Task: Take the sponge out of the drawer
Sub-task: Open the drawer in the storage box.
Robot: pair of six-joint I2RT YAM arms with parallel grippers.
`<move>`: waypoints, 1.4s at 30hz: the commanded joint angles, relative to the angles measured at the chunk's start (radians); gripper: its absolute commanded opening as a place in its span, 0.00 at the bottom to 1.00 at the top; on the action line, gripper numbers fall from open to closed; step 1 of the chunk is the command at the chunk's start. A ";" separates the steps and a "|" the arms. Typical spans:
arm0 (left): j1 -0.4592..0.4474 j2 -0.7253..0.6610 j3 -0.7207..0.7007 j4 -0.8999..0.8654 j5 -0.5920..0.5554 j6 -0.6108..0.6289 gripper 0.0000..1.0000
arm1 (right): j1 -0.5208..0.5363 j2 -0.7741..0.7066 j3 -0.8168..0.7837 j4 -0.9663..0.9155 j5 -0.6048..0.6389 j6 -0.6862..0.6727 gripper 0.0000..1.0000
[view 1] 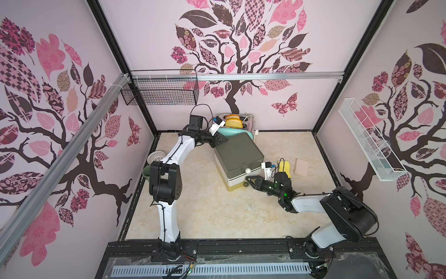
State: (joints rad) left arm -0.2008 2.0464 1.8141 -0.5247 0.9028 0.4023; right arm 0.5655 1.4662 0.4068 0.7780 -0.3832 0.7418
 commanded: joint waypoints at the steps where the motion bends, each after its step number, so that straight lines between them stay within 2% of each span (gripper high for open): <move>1: -0.029 0.063 -0.026 -0.114 0.018 0.004 0.21 | 0.026 -0.141 -0.027 -0.170 0.007 -0.060 0.16; 9: -0.031 0.077 -0.019 -0.116 0.016 0.004 0.21 | 0.050 -0.455 -0.090 -0.556 0.037 -0.114 0.13; 18: -0.025 0.088 -0.009 -0.125 0.011 0.009 0.21 | 0.181 -0.728 -0.114 -0.897 0.162 -0.092 0.11; 23: -0.024 0.093 -0.007 -0.125 0.014 0.009 0.21 | 0.195 -0.829 -0.134 -1.001 0.182 -0.074 0.11; 27: -0.026 0.099 -0.003 -0.126 0.015 0.007 0.21 | 0.195 -0.838 -0.131 -1.028 0.194 -0.082 0.10; 28: -0.024 0.099 -0.003 -0.124 0.015 0.007 0.21 | 0.195 -0.830 -0.129 -1.028 0.196 -0.086 0.13; 31: -0.024 0.098 -0.001 -0.131 0.013 0.012 0.21 | 0.195 -0.795 -0.107 -1.036 0.189 -0.100 0.38; 32: -0.024 0.099 -0.001 -0.135 0.011 0.015 0.21 | 0.195 -0.786 -0.090 -1.052 0.178 -0.103 0.42; 34: -0.022 0.099 0.001 -0.141 0.007 0.019 0.21 | 0.208 -0.784 -0.045 -1.103 0.166 -0.114 0.44; 37: -0.020 0.100 0.003 -0.144 0.009 0.021 0.21 | 0.259 -0.814 0.055 -1.275 0.217 -0.151 0.47; 42: -0.021 0.104 0.001 -0.138 0.015 0.017 0.21 | 0.289 -0.879 0.205 -1.469 0.267 -0.194 0.46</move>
State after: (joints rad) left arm -0.2146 2.0731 1.8465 -0.5743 0.9554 0.3912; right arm 0.8474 0.6155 0.5224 -0.5289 -0.1627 0.5941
